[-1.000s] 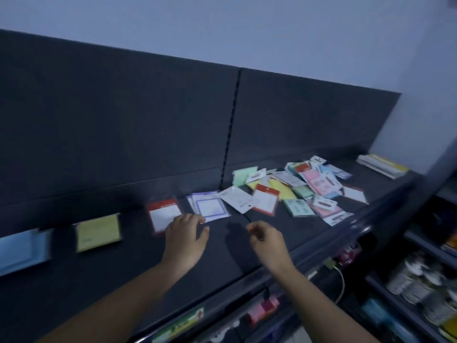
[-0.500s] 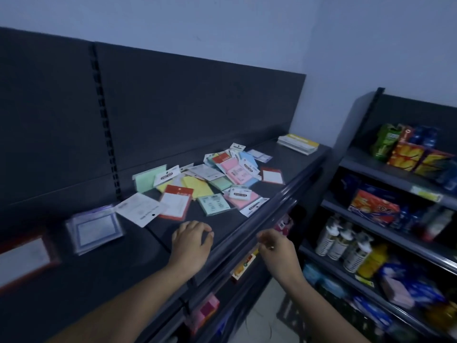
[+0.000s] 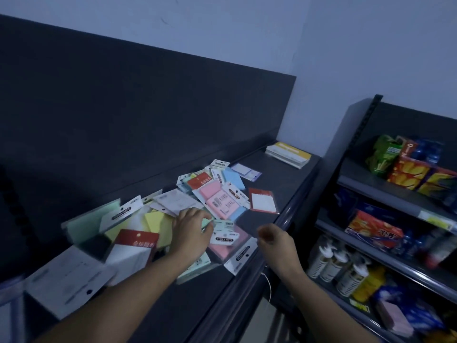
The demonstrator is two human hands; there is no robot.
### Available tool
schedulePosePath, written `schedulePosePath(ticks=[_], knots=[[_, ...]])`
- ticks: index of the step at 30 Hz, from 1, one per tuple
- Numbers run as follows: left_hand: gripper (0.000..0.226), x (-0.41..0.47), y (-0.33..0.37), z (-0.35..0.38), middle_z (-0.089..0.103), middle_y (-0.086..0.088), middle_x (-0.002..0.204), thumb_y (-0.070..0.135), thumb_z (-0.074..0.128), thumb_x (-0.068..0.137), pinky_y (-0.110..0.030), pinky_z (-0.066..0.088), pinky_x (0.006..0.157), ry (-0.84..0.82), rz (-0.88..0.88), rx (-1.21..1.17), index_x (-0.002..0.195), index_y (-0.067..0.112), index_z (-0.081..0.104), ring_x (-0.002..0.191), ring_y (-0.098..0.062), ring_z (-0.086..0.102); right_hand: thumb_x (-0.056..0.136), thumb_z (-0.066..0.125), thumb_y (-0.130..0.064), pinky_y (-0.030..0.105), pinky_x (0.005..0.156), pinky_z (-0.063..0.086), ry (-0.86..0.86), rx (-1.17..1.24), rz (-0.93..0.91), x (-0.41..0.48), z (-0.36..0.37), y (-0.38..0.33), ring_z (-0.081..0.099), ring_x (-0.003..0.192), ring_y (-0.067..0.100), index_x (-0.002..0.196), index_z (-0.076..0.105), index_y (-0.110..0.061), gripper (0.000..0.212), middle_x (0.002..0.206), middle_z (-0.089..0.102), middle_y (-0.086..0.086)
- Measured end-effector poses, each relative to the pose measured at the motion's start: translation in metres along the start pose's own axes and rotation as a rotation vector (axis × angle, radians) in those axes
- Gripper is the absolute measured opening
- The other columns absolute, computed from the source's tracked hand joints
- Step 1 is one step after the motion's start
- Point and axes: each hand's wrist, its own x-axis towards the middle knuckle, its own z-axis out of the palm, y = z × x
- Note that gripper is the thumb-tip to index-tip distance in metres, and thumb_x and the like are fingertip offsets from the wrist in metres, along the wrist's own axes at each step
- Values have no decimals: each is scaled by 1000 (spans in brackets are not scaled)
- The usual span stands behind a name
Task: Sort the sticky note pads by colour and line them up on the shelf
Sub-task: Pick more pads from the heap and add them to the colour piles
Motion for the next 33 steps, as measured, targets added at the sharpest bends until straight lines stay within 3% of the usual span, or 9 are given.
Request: schedulePosePath(ticks=[3,7,10,13,19,26,29,32,33], knots=[[22,26,2,15,54,4,121,27,52,92,-31,25,98,-41,17,43,112,21,58,119,-16,38,84,55,1,16,77,41,-21,12,17,22,6,10,60,89,11,102,66,-12,25,93,63,-5],[24,49,8,39,52,7,121,28,54,90,-31,27,102,-97,31,54,113,22,57,119,-14,37,84,55,2,1,65,38,-25,44,24,53,5,26,58,82,5,99,65,-14,24,89,63,-6],[26,70,10,54,51,6,120,30,55,90,-31,27,102,-108,18,70,114,22,55,119,-13,36,83,54,4,-2,61,38,-48,76,16,84,3,33,55,76,0,91,64,-16,24,86,63,-5],[32,95,13,70,48,5,124,30,57,89,-31,24,103,-96,-17,81,119,20,52,121,-15,35,83,54,4,0,60,38,-78,95,-23,121,0,40,56,75,0,82,59,-22,26,83,62,-7],[35,154,28,99,49,-5,127,27,54,90,-36,30,99,73,-193,101,123,13,50,121,-22,40,85,56,3,9,69,37,-209,112,-124,205,5,57,57,83,11,92,64,-13,20,88,62,-3],[67,207,28,128,33,-14,142,62,41,86,-44,24,105,-78,-551,527,131,13,42,131,-33,26,86,55,0,18,85,45,-396,137,-176,280,16,71,57,95,11,113,61,-8,29,100,59,-4],[77,216,26,137,32,-14,139,67,49,79,-45,26,103,-72,-616,601,132,12,39,129,-33,27,87,52,-1,9,74,44,-477,203,-141,303,27,71,57,97,10,121,55,-9,35,107,60,-3],[85,223,24,138,32,-13,139,70,55,73,-44,26,103,-45,-692,620,132,12,38,129,-32,27,89,49,-3,23,84,46,-530,227,-121,324,42,68,57,109,16,128,49,-8,40,119,60,2],[83,225,23,138,33,-12,138,70,57,71,-44,27,103,-43,-704,607,130,14,41,129,-31,27,89,48,-4,25,81,45,-539,233,-123,331,46,67,56,108,18,125,49,-8,37,118,60,3]])
